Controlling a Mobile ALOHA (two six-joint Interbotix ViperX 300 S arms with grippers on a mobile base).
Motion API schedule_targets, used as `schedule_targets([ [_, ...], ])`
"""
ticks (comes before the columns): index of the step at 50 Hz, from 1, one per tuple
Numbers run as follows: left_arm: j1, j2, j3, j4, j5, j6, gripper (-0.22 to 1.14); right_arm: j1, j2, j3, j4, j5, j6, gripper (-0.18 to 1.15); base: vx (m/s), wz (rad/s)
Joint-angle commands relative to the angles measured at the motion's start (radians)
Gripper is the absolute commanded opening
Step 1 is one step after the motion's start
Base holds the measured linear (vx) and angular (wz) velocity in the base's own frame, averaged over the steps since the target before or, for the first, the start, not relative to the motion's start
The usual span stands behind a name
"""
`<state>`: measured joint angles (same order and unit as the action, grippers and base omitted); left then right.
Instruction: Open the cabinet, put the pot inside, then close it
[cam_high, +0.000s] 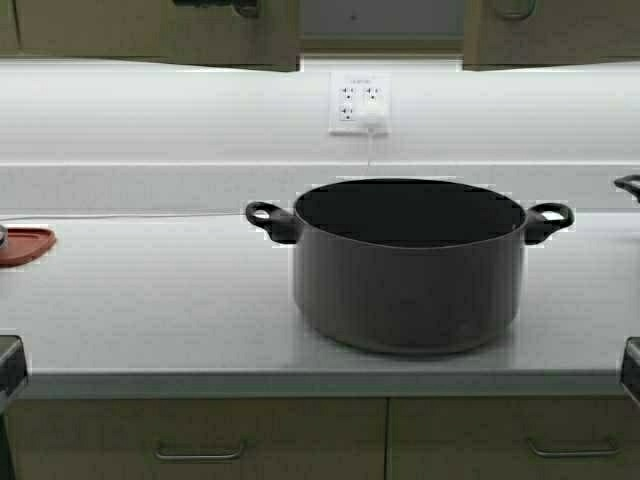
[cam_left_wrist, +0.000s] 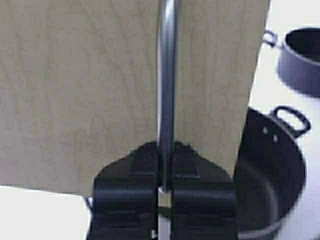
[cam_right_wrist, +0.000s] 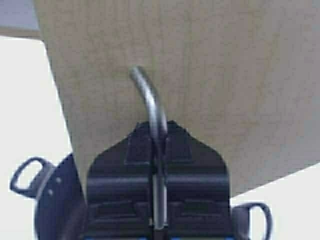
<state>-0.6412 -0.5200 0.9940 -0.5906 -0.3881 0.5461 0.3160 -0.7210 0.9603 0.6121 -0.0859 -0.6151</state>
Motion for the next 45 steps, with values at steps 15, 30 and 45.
schedule_targets([
  [15, 0.212, -0.097, -0.031, -0.002, 0.183, 0.014, 0.32, -0.094, -0.037, -0.054, -0.046, 0.241, -0.003, 0.43, -0.09, -0.07],
  [30, 0.224, -0.164, 0.012, 0.0, 0.304, 0.014, 1.03, -0.189, -0.1, -0.124, -0.118, 0.575, 0.008, 0.96, -0.07, -0.09],
  [45, 0.224, -0.287, 0.008, 0.003, 0.537, 0.012, 0.9, -0.193, -0.175, -0.193, -0.144, 0.845, 0.051, 0.91, -0.05, 0.0],
])
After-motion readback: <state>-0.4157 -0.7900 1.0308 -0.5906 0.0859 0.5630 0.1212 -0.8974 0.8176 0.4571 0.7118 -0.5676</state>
